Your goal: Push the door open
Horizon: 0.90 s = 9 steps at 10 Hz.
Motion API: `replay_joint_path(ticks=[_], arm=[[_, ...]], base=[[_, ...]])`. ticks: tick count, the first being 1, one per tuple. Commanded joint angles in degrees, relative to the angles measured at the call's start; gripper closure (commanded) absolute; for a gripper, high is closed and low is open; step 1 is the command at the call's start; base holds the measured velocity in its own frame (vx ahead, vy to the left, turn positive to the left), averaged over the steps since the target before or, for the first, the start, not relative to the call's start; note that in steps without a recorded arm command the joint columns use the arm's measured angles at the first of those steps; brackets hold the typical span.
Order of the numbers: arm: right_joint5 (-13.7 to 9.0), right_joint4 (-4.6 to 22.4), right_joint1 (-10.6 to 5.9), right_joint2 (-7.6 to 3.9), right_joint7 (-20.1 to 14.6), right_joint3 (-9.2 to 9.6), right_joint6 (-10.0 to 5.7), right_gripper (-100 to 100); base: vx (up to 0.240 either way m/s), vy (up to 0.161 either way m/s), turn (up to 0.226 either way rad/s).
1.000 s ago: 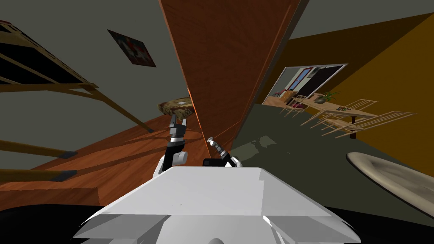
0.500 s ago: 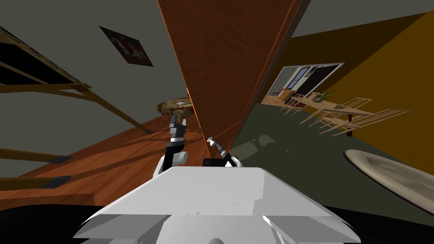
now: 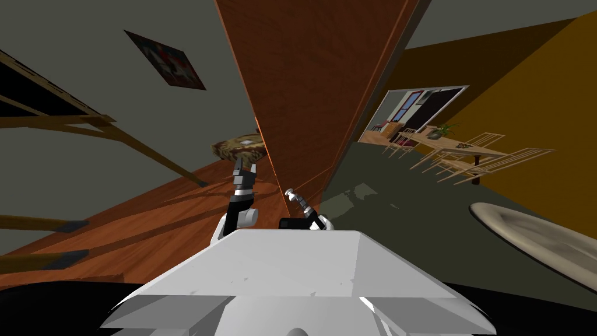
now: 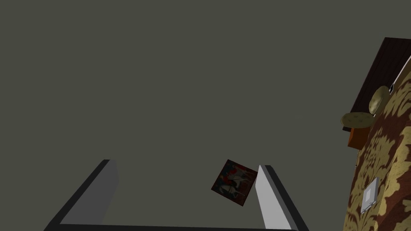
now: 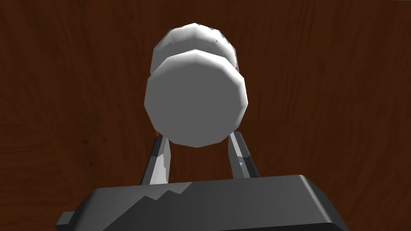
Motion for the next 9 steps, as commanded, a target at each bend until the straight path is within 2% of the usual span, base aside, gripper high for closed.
replay_joint_path(ticks=[1, 4, 5, 6, 7, 8, 9], arm=[[-1.15, -0.21, -0.38, -0.05, -2.86, 0.42, -0.11, 100], [-3.15, 0.09, -0.88, -0.23, -7.29, 1.14, -0.2, 100], [-3.15, 0.09, -0.88, -0.23, -7.74, 1.14, -0.2, 100], [-4.15, 0.24, -1.14, -0.32, -9.92, 1.5, -0.25, 100], [-4.15, 0.24, -1.14, -0.32, -10.12, 1.5, -0.25, 100], [-5.18, 0.59, -1.0, -0.53, -11.85, 0.59, -0.08, -100], [-5.62, 0.62, -0.99, -0.49, -12.75, 0.33, -0.12, -100]], base=[[0.029, 0.044, -0.04], [0.037, 0.059, -0.041], [0.019, 0.047, -0.031], [0.032, 0.058, -0.043], [0.029, 0.042, -0.021], [-0.02, -0.015, 0.176], [-0.052, -0.045, 0.189]])
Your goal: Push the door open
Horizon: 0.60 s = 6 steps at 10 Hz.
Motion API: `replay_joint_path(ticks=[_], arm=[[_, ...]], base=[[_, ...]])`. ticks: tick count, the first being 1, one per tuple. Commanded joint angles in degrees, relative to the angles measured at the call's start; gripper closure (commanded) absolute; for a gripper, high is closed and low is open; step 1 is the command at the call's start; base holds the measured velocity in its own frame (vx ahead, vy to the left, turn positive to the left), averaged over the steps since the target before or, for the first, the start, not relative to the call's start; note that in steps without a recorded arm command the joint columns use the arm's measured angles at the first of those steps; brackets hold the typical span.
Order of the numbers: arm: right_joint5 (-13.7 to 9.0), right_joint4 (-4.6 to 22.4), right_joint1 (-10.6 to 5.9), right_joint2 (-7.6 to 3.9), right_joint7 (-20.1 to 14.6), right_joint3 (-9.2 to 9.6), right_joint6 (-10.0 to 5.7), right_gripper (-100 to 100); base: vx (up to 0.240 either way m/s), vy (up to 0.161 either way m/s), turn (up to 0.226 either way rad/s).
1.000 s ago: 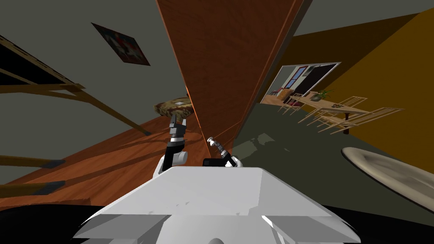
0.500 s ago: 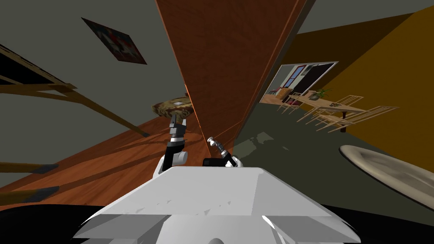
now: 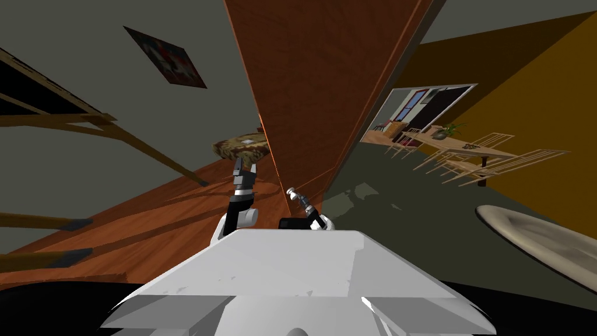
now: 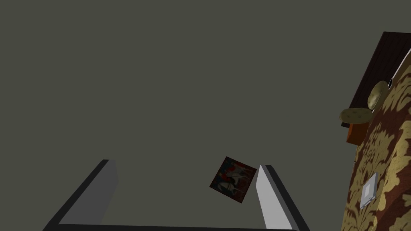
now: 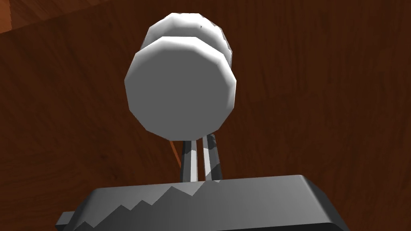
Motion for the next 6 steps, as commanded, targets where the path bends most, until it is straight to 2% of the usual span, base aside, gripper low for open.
replay_joint_path(ticks=[1, 6], arm=[[-0.86, -0.12, 0.15, 0.27, -2.0, -0.33, 0.1, -100], [-4.71, 0.15, 0.23, 0.67, -9.67, -2.59, -0.27, -100]], base=[[-0.052, -0.045, 0.135], [-0.07, -0.037, 0.18]])
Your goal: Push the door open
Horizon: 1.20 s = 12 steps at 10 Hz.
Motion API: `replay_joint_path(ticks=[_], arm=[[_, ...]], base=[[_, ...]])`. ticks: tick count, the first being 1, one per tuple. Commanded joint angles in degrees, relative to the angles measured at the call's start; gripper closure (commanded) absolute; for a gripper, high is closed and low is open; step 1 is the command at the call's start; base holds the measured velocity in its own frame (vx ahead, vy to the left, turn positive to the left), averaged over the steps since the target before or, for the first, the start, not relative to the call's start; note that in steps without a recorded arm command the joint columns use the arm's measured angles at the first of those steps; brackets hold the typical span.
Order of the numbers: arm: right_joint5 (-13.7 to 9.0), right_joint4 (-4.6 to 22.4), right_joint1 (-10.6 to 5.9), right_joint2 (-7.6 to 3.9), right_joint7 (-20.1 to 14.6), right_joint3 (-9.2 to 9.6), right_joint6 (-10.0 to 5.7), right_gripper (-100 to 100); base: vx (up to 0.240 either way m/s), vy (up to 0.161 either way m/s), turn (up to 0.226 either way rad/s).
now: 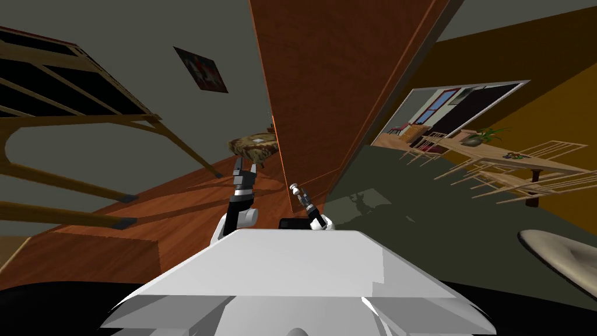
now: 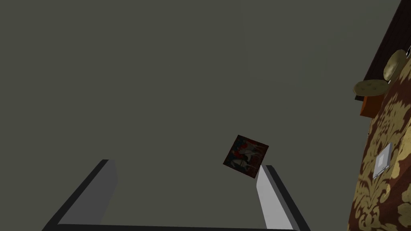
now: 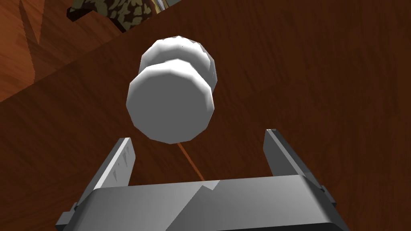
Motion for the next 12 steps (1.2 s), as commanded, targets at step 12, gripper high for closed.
replay_joint_path(ticks=[12], arm=[[-8.81, 0.36, 0.36, 0.91, -18.32, -5.15, -0.85, -100]], base=[[-0.069, -0.03, 0.142]])
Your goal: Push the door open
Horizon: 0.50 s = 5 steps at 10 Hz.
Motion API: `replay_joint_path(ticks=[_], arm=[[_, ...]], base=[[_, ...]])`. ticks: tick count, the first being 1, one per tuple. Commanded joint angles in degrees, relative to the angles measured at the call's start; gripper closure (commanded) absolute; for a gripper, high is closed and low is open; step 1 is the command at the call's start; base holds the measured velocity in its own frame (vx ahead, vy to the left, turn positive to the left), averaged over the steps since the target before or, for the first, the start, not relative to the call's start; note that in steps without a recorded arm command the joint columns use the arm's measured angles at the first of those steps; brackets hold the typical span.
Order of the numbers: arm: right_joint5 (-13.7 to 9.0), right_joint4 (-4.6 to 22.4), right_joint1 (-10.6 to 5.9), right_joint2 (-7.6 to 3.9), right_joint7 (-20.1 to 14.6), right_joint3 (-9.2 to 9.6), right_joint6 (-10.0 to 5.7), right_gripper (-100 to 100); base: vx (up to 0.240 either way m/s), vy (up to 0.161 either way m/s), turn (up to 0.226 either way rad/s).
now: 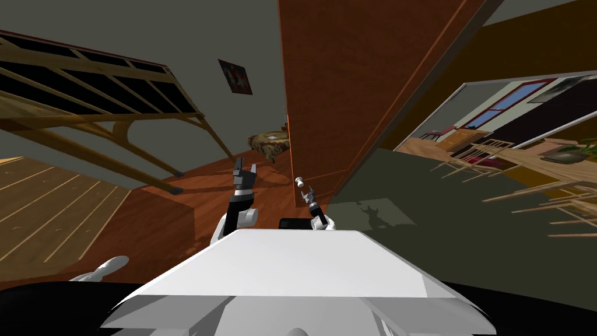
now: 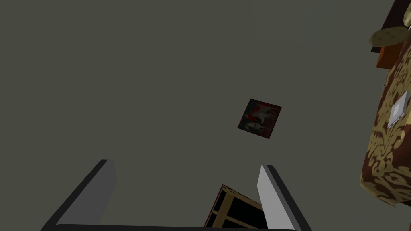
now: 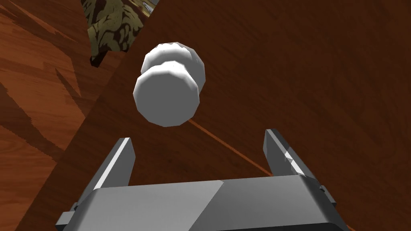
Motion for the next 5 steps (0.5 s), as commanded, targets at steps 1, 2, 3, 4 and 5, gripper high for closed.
replay_joint_path(ticks=[1, 2, 3, 4, 5], arm=[[-1.27, 0.43, -0.05, 0.26, -2.86, -0.74, -0.38, -100], [-2.36, 0.5, -0.03, 0.41, -4.44, -1.38, -0.48, -100], [-2.36, 0.5, -0.03, 0.41, -5.16, -1.38, -0.48, -100], [-3.42, 0.58, -0.01, 0.57, -7.34, -2.01, -0.58, -100], [-4.48, 0.65, 0.02, 0.73, -8.77, -2.63, -0.68, -100]], base=[[-0.071, -0.035, 0.09], [-0.093, -0.038, 0.231], [-0.064, -0.018, 0.075], [-0.055, -0.01, 0.121], [-0.091, -0.014, 0.212]])
